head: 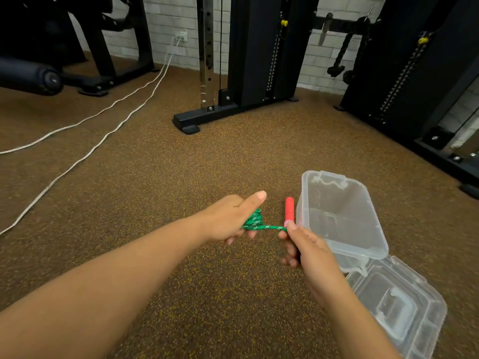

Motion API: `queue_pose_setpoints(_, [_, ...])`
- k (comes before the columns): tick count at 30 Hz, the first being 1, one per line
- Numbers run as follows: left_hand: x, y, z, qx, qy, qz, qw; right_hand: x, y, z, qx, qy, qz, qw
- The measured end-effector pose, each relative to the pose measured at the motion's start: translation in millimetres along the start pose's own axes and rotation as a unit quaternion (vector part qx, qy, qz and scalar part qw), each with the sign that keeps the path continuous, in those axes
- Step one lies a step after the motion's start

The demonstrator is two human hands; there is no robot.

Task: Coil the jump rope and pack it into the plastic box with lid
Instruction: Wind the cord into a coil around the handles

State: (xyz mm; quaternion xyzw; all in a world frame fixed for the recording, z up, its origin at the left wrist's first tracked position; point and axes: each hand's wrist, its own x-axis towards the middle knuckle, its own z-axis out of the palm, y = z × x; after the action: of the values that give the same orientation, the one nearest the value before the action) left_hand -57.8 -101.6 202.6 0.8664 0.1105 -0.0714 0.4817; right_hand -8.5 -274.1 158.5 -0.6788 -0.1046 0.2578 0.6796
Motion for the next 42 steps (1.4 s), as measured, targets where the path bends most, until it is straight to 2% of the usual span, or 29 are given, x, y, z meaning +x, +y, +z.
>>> queue_pose_setpoints(7, [8,-1,-4,-0.005,0.023,-0.015,1.0,-2,4,-8,-0.149,-0.083,-0.049,0.984])
queue_pose_setpoints(9, [8,-3,-5,-0.011,0.008,-0.025,1.0,-2,0,-11,-0.165,-0.062,-0.076,0.981])
queue_pose_setpoints(12, [5,-4,-2,-0.022,-0.065,-0.045,0.997,0,-9,-13,-0.137,0.002,-0.137,0.981])
queue_pose_setpoints(15, [3,-1,3,-0.026,-0.151,-0.061,0.986,4,-7,-9,-0.145,0.033,-0.172,0.974])
queue_pose_setpoints(18, [3,2,4,-0.09,-0.224,-0.068,0.968,12,6,-5,-0.135,0.055,-0.152,0.978])
queue_pose_setpoints(21, [5,2,5,-0.186,-0.245,-0.02,0.951,16,23,3,-0.119,0.036,-0.119,0.985])
queue_pose_setpoints(23, [6,1,7,-0.27,-0.22,-0.005,0.938,14,35,8,-0.118,0.018,-0.107,0.987])
queue_pose_setpoints(28, [17,-8,-2,-0.467,-0.096,-0.028,0.879,7,58,12,-0.226,-0.003,-0.107,0.968])
queue_pose_setpoints(32, [28,-12,-5,-0.522,0.024,-0.042,0.852,1,63,14,-0.313,-0.031,-0.131,0.94])
queue_pose_setpoints(35, [32,-15,-9,-0.532,0.051,-0.05,0.844,-5,61,18,-0.333,-0.061,-0.145,0.93])
queue_pose_setpoints(38, [35,-17,-12,-0.495,0.058,-0.056,0.865,-10,51,22,-0.318,-0.075,-0.161,0.931])
queue_pose_setpoints(42, [35,-22,-5,-0.348,0.065,-0.061,0.933,-13,27,26,-0.269,-0.086,-0.18,0.942])
